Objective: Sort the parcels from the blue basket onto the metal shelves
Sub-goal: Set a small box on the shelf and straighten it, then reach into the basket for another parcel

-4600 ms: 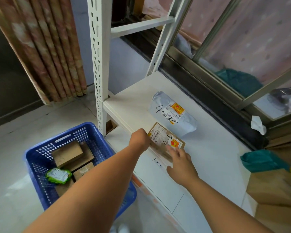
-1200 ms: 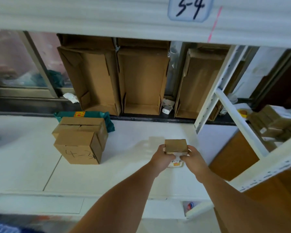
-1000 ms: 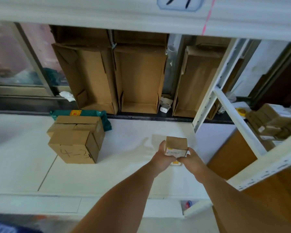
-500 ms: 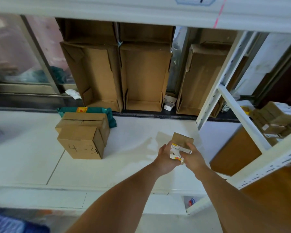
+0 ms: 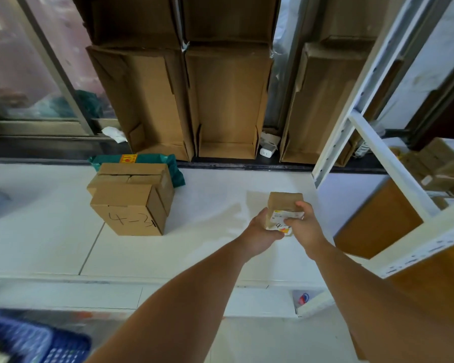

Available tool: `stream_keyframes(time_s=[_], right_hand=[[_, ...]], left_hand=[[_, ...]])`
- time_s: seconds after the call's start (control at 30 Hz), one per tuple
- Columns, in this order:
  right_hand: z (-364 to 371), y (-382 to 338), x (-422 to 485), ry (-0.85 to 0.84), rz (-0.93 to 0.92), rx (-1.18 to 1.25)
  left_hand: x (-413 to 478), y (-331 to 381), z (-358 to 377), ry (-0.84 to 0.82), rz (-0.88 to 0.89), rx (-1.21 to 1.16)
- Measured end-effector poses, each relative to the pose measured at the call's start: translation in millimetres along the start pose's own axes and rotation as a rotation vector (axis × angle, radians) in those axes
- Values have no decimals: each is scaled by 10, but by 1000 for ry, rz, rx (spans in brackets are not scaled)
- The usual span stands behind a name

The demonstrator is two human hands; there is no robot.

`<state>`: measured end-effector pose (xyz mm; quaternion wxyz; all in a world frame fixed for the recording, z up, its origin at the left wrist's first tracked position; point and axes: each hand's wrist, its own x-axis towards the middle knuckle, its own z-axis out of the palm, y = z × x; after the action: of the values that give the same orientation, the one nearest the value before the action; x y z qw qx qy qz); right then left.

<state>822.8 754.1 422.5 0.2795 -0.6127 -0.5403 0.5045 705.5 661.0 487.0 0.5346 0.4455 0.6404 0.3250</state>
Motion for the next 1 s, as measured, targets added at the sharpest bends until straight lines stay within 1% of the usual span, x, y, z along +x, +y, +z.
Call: stream_keyframes(time_s=[0.07,0.17,0.23,0.27,0.3,0.37,0.47,0.57,0.63,0.67,0.7,0.77,0.87,0.93,1.0], right_hand=[[-12,-46,-70,69,-76,-139],[0,-150,-253,238,-151,-393],[86,-237,-372,294,-328,-563],[159,-282,-421,268,-420,-644],[250,-333,-464,209,-480,-699],[473,-429,-530,86,-498,-732],[866,-529,-597,-104,-394,-681],[1345,-526,-698,-457,-237,-758],[1785,-499,-860,-678,-208,-909],[1939,-493,-935,-747,-205,-981],[2069,-488,-1004,-800,-208,-1046],[2516,-530,-1240,-886,-262,-1159],[3208,-621,-1661,-958,-350,-1228],[3669,-649,-1985,-1015,-419,-1273],[4133,-647,-2302,-1083,-492,-1318]], left_hand=[[20,2,55,-1,2,-19],[13,-32,117,14,-17,-18],[15,-89,98,45,-44,46],[18,-129,68,64,-62,84],[24,-180,22,84,-81,124],[7,-290,-139,119,-109,204],[-105,-515,-509,176,-110,330],[-368,-869,-991,212,-144,529],[-670,-1247,-1378,249,-230,640],[-798,-1413,-1522,267,-284,666],[-911,-1569,-1659,283,-329,664],[-1320,-1937,-2044,347,-413,588],[-1993,-2433,-2574,454,-504,440],[-2419,-2826,-2863,476,-578,408],[-2855,-3157,-3131,523,-603,413]])
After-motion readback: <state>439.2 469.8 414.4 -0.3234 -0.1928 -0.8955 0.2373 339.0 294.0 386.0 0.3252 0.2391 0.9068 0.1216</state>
